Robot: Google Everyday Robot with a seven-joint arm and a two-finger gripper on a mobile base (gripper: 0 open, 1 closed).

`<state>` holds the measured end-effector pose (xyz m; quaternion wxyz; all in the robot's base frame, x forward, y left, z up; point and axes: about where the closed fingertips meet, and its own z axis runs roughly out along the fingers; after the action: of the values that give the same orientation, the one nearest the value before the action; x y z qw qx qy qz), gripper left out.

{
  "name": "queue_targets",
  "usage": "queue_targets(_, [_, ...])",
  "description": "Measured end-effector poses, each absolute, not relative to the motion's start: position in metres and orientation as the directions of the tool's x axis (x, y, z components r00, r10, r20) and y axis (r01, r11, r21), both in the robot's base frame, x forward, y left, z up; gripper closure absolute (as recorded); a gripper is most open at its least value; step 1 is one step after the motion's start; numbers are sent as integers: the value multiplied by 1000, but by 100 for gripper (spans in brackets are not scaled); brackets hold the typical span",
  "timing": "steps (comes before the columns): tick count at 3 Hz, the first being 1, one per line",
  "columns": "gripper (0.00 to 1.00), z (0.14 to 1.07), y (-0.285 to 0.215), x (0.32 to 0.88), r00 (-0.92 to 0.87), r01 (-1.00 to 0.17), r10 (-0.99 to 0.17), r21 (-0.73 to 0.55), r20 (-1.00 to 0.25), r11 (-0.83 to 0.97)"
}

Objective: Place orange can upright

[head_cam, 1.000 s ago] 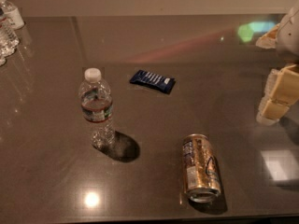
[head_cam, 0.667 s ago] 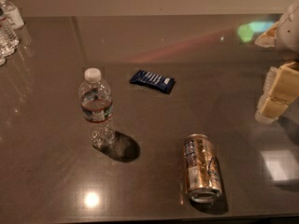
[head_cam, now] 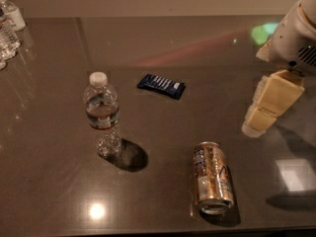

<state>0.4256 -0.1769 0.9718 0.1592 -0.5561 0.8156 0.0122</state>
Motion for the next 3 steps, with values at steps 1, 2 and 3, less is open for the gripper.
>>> queue_targets(1, [0,961,-155,422,-445,-865,-835,-86,-322,494])
queue_targets(2, [0,945,-132,416,-574,-787,-743,-18,-344,616])
queue_targets(3, [0,934,-111,407,-666,-703,-664,-10,-340,711])
